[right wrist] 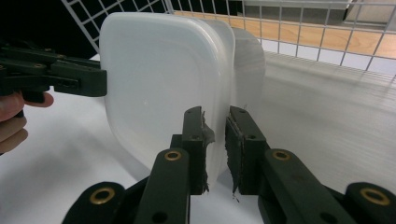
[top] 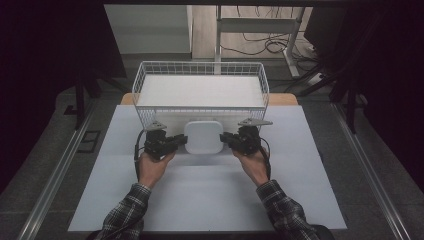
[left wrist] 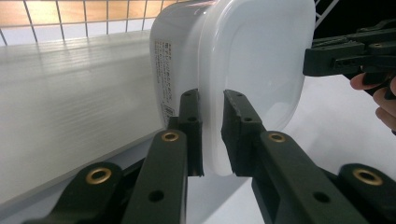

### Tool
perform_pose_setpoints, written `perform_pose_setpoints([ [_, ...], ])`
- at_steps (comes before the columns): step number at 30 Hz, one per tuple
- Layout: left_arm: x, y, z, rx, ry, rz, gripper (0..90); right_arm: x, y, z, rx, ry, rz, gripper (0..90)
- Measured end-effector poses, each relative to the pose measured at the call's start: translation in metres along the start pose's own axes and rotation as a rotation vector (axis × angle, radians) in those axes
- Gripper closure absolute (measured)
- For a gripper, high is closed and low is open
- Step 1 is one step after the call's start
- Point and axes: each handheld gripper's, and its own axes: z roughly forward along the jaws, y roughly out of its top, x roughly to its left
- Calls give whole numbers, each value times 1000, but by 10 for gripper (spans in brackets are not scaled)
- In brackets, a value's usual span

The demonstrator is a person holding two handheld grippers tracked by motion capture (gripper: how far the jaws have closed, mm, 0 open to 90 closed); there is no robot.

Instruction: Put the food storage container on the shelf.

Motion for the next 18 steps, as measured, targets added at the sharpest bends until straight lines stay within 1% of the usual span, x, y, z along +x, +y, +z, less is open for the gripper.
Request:
perform_pose_setpoints([
  [2,2,-1,3,4,2,-7,788,-2,-1,3,5,-2,4,774],
  [3,3,-2,4,8,4,-18,787,-3,-1,4,9,-3,4,774],
  [4,4,-2,6,14,5,-12,787,-3,-2,6,13,-5,7,773],
  [6,5,-3,9,16,9,-27,787,-6,-3,9,20,-6,15,773],
  [7,6,-3,10,26,15,-18,786,-7,-4,11,22,-7,17,772],
  [10,9,-2,14,31,21,-24,785,-10,-5,15,27,-11,24,771],
  [13,12,-1,15,22,7,-43,783,-13,-5,16,21,3,42,769],
  [16,12,0,15,26,8,-37,782,-14,-4,16,24,7,43,766],
  [18,12,1,16,24,8,-33,781,-14,-4,16,27,5,35,760],
])
